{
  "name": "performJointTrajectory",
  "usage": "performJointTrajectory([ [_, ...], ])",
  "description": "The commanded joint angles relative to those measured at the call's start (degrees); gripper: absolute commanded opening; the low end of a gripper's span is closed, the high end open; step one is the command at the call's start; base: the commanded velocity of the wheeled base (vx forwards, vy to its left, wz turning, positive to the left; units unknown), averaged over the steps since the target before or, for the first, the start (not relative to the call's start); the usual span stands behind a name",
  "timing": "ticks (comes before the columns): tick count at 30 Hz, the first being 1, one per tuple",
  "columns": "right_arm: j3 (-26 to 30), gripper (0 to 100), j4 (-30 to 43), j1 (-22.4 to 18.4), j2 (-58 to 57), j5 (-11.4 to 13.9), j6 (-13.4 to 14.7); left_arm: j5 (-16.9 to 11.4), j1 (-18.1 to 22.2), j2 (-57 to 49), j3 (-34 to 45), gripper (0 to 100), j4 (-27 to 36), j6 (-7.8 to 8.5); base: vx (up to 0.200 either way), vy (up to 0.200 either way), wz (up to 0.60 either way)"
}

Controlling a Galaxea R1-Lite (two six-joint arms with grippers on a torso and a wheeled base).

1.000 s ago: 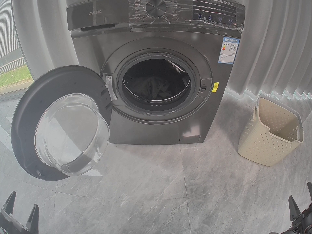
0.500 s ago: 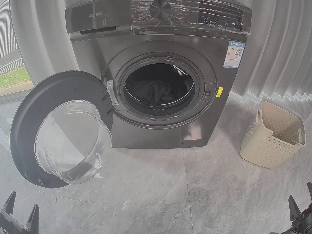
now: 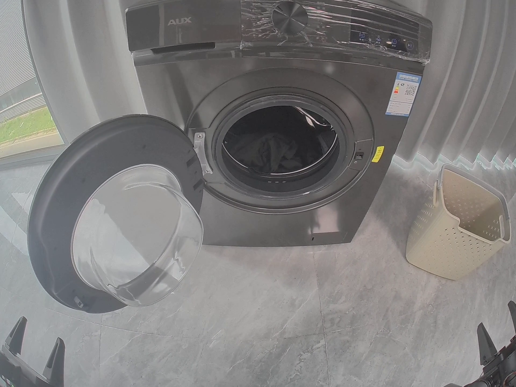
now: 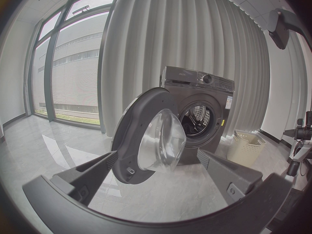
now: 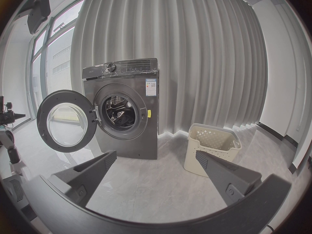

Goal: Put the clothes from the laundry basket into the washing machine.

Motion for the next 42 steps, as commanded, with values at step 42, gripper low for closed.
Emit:
performJointTrajectory([
  [42,1.01,100,-0.04,0.02,-0.26,0.02,-0.04,-4.39,-0.97,13.98,-11.64,100,0.77,2.89,0.0,0.0,0.0],
])
